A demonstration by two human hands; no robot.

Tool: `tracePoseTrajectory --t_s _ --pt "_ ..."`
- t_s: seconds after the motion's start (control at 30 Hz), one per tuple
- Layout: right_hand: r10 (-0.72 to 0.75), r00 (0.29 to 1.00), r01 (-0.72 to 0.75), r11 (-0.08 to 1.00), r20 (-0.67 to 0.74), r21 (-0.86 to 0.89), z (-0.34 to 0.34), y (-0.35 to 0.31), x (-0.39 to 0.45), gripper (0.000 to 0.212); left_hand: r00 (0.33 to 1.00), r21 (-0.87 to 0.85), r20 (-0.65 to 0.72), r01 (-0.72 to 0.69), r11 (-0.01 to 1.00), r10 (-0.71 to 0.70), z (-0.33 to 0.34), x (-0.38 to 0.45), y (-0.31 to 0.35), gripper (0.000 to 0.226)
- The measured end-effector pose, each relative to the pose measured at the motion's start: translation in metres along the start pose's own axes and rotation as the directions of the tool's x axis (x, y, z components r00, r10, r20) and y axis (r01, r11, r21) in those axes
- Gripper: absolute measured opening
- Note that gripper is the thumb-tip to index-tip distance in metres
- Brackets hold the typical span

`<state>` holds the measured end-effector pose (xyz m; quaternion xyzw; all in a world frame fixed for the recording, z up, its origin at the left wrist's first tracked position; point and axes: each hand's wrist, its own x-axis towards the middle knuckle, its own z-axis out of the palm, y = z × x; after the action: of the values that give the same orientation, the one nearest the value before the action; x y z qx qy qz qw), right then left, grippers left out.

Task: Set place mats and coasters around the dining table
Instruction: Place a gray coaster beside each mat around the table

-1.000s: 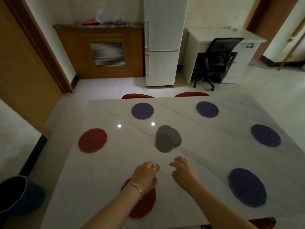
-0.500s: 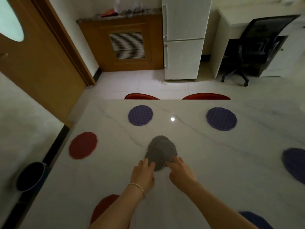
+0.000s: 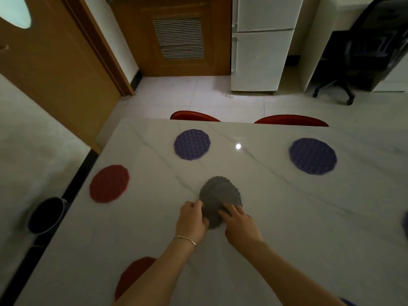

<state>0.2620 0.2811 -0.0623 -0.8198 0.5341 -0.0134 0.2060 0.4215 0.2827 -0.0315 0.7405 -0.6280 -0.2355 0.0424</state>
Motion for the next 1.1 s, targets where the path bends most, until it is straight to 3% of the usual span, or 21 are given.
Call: tracePoseTrajectory --t_s 0.1,0.17,0.27,0.33,0.47,0.63,0.83,0.9,0.97,1.1 --pt "0.012 1.0 -0.012 1.0 0.003 0.026 -0.004 -0.003 0.001 0.05 0.983 -0.272 -0.119 0.104 0.957 -0.141 -0.008 0.002 -0.003 0.032" --pt "0.016 1.0 -0.016 0.999 0.005 0.045 -0.008 -0.003 0.001 0.047 0.96 -0.443 -0.109 0.186 0.877 -0.258 -0.013 0.002 -0.004 0.033" --pt "0.066 0.998 -0.065 0.995 -0.005 0.079 -0.016 -0.004 0.004 0.039 0.918 -0.691 0.105 0.345 0.636 -0.383 -0.021 0.004 -0.004 0.028" --pt "0.132 0.991 -0.13 0.984 -0.011 0.118 -0.023 -0.005 0.008 0.036 0.889 -0.769 0.218 0.411 0.49 -0.403 -0.023 0.004 -0.007 0.021" --pt "0.165 0.986 -0.165 0.982 0.001 0.093 -0.032 -0.01 0.024 0.048 0.877 -0.852 0.26 0.406 0.332 -0.404 -0.026 -0.001 -0.021 0.022" --pt "0.169 0.981 -0.17 0.985 0.091 0.009 -0.031 -0.016 0.043 0.057 0.824 -0.868 0.246 0.422 0.262 -0.51 -0.029 -0.013 -0.055 0.023" --pt "0.081 0.986 -0.052 0.981 0.147 -0.189 -0.028 -0.018 0.044 0.043 0.795 -0.895 0.344 0.438 0.08 -0.5 -0.029 -0.024 -0.071 0.024" --pt "0.074 0.991 -0.052 0.981 0.112 -0.186 -0.029 -0.022 0.042 0.039 0.787 -0.892 0.392 0.453 0.014 -0.476 -0.03 -0.024 -0.069 0.023" --pt "0.129 0.991 -0.126 0.99 0.042 -0.055 -0.035 -0.031 0.04 0.038 0.785 -0.888 0.422 0.458 -0.034 -0.454 -0.031 -0.024 -0.066 0.024" --pt "0.155 0.963 -0.151 0.988 -0.223 0.033 -0.046 -0.055 0.031 0.021 0.784 -0.884 0.442 0.463 -0.064 -0.435 -0.034 -0.024 -0.063 0.027"
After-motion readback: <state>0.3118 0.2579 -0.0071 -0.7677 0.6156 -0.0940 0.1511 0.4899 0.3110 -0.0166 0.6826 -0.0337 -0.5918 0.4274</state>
